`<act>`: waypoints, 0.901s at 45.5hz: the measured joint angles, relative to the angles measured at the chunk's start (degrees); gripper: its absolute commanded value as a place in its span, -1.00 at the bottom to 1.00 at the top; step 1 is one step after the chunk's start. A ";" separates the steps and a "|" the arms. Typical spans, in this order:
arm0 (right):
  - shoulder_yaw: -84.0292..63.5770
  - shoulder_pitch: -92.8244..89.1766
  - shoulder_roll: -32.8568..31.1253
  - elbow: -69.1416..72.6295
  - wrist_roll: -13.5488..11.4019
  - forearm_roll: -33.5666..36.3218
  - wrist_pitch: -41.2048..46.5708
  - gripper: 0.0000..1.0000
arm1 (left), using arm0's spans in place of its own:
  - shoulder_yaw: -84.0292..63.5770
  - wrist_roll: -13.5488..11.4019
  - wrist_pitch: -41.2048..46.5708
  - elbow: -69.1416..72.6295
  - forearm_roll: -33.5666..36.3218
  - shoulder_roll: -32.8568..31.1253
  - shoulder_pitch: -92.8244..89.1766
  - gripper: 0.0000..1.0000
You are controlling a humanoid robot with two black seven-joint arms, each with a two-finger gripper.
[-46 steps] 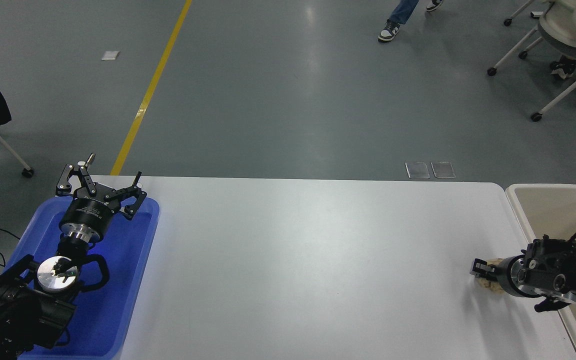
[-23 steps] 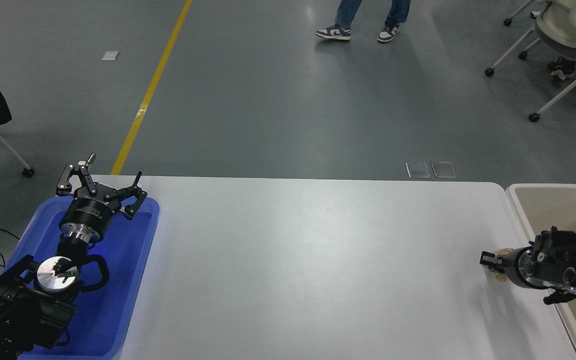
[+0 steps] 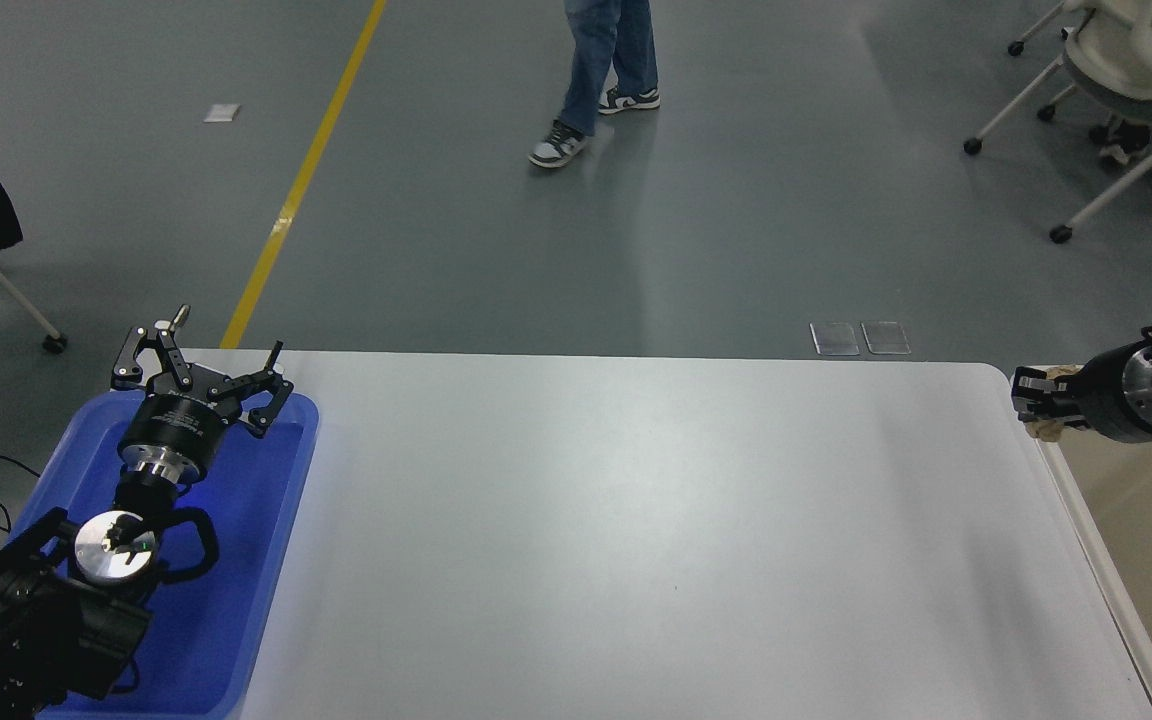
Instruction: Pick up paper ball place in dustbin
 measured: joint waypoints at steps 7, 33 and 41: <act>-2.33 7.93 -1.70 0.78 0.06 -0.47 4.48 -1.00 | 0.00 0.00 0.01 -0.03 0.01 0.00 -0.02 1.00; -7.11 22.47 -4.44 1.54 0.11 -2.71 12.95 -1.00 | -0.01 -0.01 0.01 -0.02 0.01 -0.01 0.03 1.00; -7.33 20.65 -4.55 -0.23 0.02 -3.23 10.93 -1.00 | -0.01 -0.01 0.01 0.00 0.01 -0.02 0.03 1.00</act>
